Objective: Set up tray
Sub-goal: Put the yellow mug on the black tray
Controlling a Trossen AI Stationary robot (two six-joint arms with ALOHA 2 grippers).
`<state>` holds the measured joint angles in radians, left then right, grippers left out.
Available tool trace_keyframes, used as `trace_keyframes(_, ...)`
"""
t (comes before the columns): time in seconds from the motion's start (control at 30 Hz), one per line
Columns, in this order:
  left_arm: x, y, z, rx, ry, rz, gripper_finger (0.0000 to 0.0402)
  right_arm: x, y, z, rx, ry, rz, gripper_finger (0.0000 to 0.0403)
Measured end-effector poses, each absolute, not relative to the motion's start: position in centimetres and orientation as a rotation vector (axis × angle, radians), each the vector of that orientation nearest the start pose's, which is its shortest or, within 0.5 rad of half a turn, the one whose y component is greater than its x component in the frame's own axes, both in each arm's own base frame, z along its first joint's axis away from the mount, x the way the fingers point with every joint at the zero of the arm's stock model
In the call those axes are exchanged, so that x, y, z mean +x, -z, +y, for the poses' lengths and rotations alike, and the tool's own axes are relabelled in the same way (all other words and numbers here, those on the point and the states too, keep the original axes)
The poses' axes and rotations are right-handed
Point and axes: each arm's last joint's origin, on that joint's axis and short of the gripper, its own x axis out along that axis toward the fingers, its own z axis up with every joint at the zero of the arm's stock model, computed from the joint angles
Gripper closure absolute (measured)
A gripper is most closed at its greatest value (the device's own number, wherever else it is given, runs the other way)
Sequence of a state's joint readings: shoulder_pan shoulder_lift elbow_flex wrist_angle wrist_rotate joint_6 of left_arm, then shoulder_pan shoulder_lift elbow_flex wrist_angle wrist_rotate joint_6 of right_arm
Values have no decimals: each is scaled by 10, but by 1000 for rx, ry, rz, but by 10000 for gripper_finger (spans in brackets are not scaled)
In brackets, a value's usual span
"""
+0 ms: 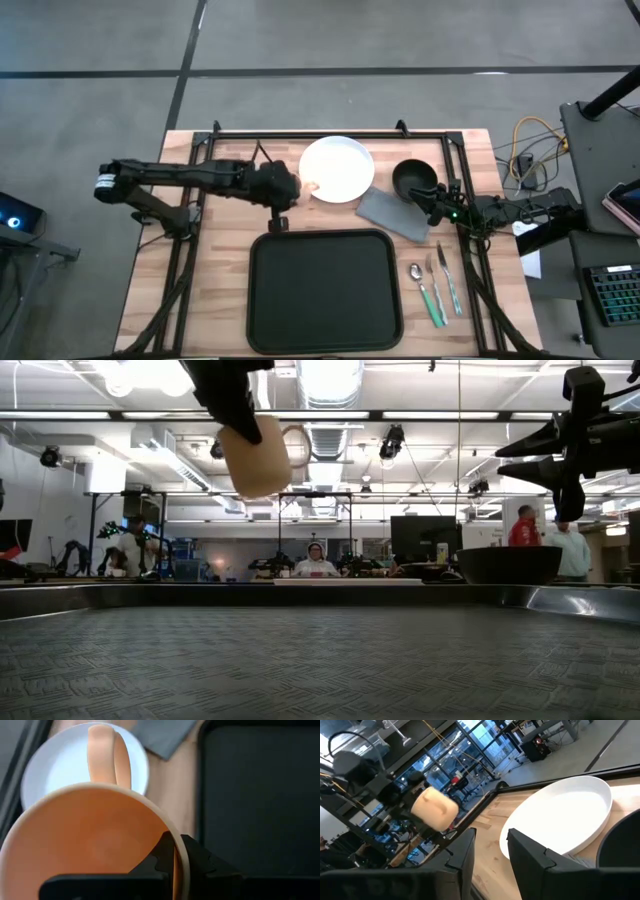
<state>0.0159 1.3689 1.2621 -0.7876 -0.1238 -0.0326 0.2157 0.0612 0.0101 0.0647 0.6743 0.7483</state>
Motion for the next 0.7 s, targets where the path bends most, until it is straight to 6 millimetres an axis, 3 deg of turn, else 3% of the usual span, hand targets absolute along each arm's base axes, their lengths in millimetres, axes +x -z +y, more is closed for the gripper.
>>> trace_keyframes(0.33, 276, -320, -30, -45, -76, 886, 401, 96, -168, 3, 741, 432, -183, 294)
trace_keyframes(0.7, 270, -313, -52, -114, -61, 927, 401, 96, -168, 3, 742, 434, -184, 292)
